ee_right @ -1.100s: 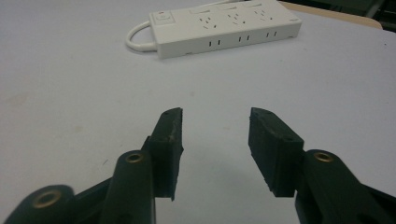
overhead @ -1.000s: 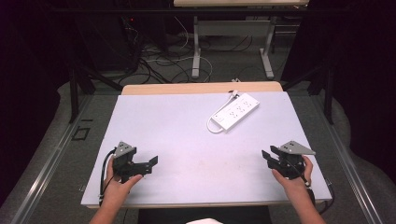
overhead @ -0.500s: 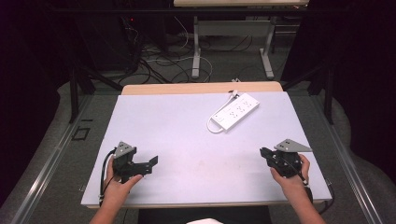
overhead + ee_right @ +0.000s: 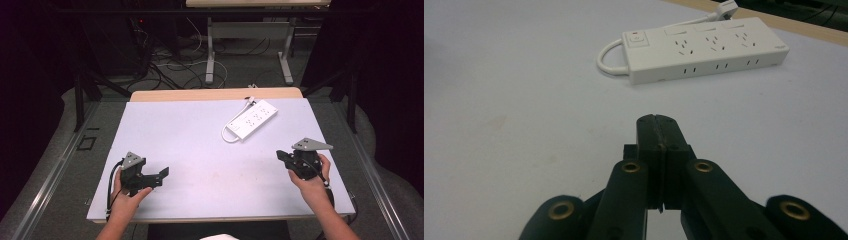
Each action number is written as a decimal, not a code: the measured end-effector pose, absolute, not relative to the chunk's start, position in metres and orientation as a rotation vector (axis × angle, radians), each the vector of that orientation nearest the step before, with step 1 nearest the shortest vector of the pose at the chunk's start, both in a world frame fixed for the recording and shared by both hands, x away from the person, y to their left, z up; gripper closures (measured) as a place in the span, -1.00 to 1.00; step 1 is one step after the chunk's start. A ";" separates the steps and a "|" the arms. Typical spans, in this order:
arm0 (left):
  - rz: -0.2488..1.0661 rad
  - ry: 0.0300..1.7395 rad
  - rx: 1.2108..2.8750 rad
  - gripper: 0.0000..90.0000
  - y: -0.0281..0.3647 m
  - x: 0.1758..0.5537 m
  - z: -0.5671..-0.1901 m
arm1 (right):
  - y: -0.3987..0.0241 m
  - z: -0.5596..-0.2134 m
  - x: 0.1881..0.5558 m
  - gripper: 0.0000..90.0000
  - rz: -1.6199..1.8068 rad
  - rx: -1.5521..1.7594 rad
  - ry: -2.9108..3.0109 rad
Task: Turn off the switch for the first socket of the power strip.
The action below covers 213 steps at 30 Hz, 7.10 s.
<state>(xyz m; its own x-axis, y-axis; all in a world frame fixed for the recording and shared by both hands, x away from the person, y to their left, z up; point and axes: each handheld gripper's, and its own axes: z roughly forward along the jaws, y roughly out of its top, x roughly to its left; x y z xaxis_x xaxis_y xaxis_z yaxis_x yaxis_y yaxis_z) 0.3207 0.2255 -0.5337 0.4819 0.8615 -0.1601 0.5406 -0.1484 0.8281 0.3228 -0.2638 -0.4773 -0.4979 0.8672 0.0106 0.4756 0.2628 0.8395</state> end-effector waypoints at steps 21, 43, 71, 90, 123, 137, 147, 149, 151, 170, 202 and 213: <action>0.455 1.172 1.824 -0.97 0.226 0.321 -0.534 | -0.254 -0.441 0.362 1.00 1.102 1.214 2.172; 0.446 1.171 1.824 -0.97 0.225 0.321 -0.534 | -0.229 -0.406 0.409 1.00 0.991 1.205 2.236; 0.431 1.164 1.829 -0.97 0.226 0.322 -0.534 | -0.215 -0.408 0.484 1.00 0.910 1.358 2.196; 0.429 1.164 1.828 -0.97 0.225 0.321 -0.534 | -0.210 -0.430 0.514 1.00 0.878 1.467 2.158; 0.429 1.174 1.809 -0.96 0.226 0.321 -0.533 | -0.187 -0.475 0.543 1.00 0.875 1.554 2.138; 0.430 1.175 1.803 -0.97 0.229 0.320 -0.533 | -0.180 -0.488 0.551 1.00 0.888 1.572 2.134; 0.424 1.168 1.803 -0.96 0.228 0.321 -0.533 | -0.176 -0.496 0.554 1.00 0.902 1.555 2.132; 0.423 1.167 1.803 -0.96 0.228 0.321 -0.533 | -0.176 -0.498 0.554 1.00 0.892 1.550 2.129; 0.423 1.166 1.803 -0.96 0.228 0.321 -0.533 | -0.175 -0.500 0.555 1.00 0.899 1.553 2.129; 0.422 1.169 1.797 -0.96 0.230 0.321 -0.534 | -0.177 -0.514 0.565 1.00 0.871 1.618 2.096; 0.418 1.171 1.800 -0.96 0.232 0.321 -0.534 | -0.175 -0.526 0.570 1.00 0.905 1.626 2.065; 0.418 1.173 1.798 -0.96 0.232 0.321 -0.535 | -0.175 -0.527 0.571 1.00 0.905 1.625 2.058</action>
